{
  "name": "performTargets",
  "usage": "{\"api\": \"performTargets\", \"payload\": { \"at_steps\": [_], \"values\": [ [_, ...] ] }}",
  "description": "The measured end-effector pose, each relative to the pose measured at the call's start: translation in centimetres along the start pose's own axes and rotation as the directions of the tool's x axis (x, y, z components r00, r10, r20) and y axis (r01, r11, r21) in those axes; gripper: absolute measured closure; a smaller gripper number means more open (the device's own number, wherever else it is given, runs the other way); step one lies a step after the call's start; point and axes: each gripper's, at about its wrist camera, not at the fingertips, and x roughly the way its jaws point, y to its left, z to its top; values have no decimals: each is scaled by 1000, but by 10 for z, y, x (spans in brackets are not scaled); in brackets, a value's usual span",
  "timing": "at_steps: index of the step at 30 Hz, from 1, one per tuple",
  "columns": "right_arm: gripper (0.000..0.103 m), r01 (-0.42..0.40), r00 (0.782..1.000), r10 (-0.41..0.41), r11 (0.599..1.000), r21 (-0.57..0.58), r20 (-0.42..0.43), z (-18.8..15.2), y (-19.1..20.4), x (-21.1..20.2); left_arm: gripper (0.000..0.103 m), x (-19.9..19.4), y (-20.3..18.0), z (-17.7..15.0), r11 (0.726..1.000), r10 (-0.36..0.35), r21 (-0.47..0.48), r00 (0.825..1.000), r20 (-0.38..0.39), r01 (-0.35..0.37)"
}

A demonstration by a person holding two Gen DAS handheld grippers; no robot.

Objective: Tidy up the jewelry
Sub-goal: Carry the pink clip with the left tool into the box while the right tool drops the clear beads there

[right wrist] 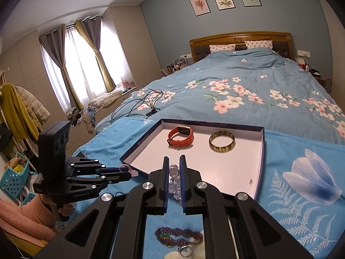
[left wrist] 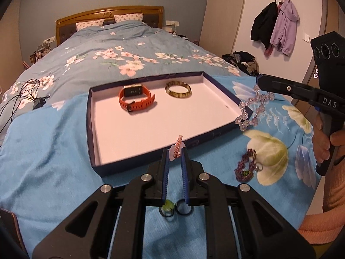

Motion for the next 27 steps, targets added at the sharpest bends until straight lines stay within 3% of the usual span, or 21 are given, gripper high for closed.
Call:
{"api": "performTargets", "payload": {
  "at_steps": [27],
  "values": [
    [95, 49, 999, -49, 998, 26, -11, 32, -22, 46, 92, 25, 14, 36, 998, 55, 3, 998, 11, -55]
  ]
}}
